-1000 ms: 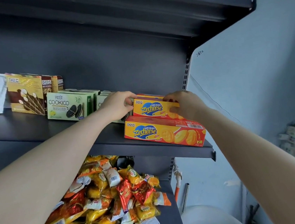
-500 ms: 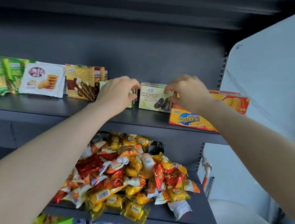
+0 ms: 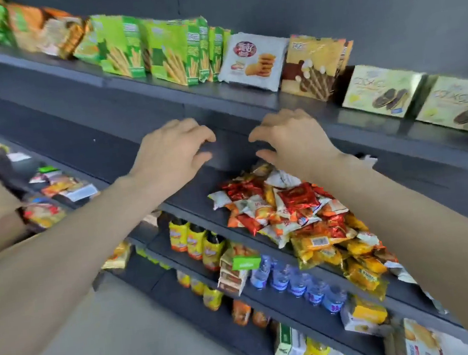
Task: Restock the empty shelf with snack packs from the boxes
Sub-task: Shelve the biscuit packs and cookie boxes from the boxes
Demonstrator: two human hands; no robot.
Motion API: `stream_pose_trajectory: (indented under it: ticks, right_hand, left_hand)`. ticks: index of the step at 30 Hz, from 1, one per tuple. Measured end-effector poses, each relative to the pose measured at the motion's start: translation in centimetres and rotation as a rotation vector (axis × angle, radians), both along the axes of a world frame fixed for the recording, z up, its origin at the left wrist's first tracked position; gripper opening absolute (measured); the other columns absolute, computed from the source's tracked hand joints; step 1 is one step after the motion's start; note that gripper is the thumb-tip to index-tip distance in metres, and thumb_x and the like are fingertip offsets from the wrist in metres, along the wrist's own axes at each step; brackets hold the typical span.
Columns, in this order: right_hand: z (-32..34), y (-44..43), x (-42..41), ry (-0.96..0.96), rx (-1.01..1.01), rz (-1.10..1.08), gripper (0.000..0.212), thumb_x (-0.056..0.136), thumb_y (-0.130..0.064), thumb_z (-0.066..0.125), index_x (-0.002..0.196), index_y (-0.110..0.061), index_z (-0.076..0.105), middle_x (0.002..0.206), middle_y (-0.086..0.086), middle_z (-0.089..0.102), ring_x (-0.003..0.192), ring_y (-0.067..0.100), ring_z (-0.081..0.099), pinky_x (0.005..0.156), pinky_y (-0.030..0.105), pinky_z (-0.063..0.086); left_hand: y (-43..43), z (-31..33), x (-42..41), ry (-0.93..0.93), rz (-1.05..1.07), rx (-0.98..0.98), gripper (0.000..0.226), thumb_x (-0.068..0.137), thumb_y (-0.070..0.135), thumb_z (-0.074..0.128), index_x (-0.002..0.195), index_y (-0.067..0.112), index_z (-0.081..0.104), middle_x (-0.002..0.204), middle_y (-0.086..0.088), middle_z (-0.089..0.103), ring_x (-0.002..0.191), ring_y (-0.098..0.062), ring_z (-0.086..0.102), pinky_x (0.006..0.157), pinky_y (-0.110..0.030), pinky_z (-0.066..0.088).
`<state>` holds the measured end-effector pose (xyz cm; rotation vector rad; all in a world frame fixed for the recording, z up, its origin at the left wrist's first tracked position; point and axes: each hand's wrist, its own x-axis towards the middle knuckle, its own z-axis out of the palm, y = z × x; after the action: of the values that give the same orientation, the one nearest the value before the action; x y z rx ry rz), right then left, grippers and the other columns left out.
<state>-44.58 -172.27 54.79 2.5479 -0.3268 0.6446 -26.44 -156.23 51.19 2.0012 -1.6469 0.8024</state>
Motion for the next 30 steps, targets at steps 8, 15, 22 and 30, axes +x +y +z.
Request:
stream_pose_trajectory:
  ticks: [8,15,22,30]
  right_hand:
    - [-7.4,9.0,17.0,0.032,0.083,0.319,0.031,0.069,-0.016,0.085,0.097,-0.015,0.074,0.080,0.008,0.066,0.072,0.035,0.062,0.065,0.039,0.048]
    - [-13.7,14.8,31.8,0.155,0.108,0.531,0.026,0.067,-0.017,0.084,0.091,-0.018,0.074,0.086,0.005,0.068,0.073,0.032,0.062,0.063,0.034,0.046]
    - [-18.7,18.0,50.2,0.221,0.182,0.724,0.023,0.073,-0.015,0.080,0.095,-0.014,0.070,0.086,0.008,0.066,0.080,0.035,0.063,0.066,0.039,0.047]
    - [-23.7,19.7,70.4,0.297,0.334,0.788,0.023,0.083,-0.015,0.072,0.106,-0.012,0.070,0.097,0.010,0.067,0.088,0.034,0.062,0.073,0.043,0.047]
  left_hand:
    - [14.3,-6.8,11.8,0.033,0.249,0.089,0.025,0.084,0.032,0.074,0.107,0.021,0.068,0.098,-0.003,0.066,0.092,-0.029,0.065,0.061,-0.036,0.052]
    - [22.3,-12.0,22.4,0.158,0.452,0.130,0.026,0.083,0.027,0.074,0.108,0.019,0.067,0.102,-0.007,0.064,0.093,-0.037,0.064,0.062,-0.045,0.056]
    - [26.5,-16.5,36.7,0.225,0.630,0.209,0.026,0.085,0.021,0.072,0.110,0.018,0.065,0.106,-0.009,0.064,0.095,-0.038,0.060,0.062,-0.043,0.054]
    - [27.1,-20.4,52.8,0.364,0.759,0.253,0.027,0.085,0.019,0.072,0.111,0.015,0.069,0.104,-0.010,0.065,0.092,-0.037,0.061,0.066,-0.043,0.052]
